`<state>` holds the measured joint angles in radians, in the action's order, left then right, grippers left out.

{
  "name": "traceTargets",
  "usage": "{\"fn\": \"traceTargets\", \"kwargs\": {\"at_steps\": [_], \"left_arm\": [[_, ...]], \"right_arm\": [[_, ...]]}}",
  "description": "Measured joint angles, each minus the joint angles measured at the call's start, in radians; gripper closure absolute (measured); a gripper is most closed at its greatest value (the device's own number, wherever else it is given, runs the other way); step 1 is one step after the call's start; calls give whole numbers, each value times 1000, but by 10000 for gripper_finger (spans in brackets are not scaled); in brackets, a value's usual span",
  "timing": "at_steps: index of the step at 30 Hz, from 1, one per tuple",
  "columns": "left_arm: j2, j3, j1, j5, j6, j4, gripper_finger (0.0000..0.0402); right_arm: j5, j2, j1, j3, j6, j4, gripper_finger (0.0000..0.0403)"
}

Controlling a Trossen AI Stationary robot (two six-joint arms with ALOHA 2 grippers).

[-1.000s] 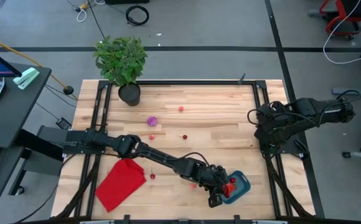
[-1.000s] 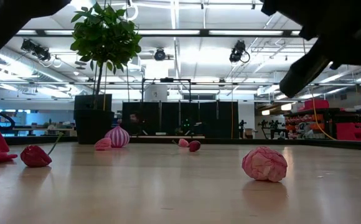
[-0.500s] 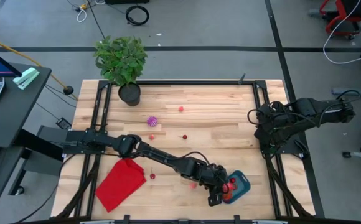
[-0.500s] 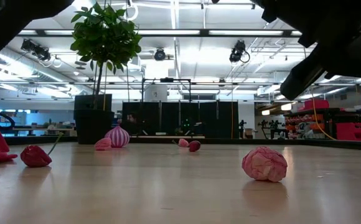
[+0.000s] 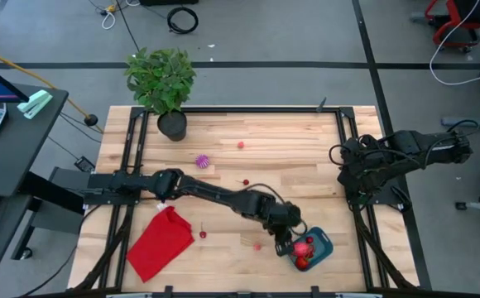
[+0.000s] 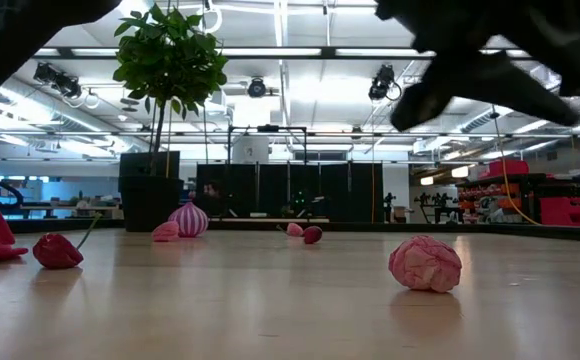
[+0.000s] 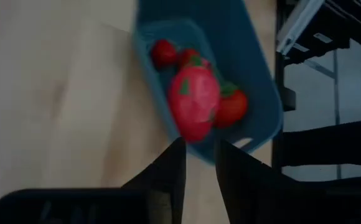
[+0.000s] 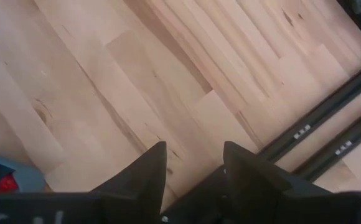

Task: Pick and placing Produce into tupperware
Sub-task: Put the onion into the bin

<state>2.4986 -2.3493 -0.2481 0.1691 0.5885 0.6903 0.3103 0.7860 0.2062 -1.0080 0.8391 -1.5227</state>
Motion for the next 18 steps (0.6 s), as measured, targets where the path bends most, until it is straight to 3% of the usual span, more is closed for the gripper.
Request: {"fn": "traceTargets", "kwargs": {"at_steps": [5, 11, 18], "left_arm": [[-69, -1, 56, 2, -27, 179, 305], [-141, -1, 138, -2, -18, 451, 271], [-216, -1, 234, -120, -113, 807, 214]], "right_arm": [[-1, 0, 0, 0, -2, 54, 234], [-50, 0, 0, -1, -58, 138, 231], [-164, 30, 0, -1, -143, 299, 204]]}}
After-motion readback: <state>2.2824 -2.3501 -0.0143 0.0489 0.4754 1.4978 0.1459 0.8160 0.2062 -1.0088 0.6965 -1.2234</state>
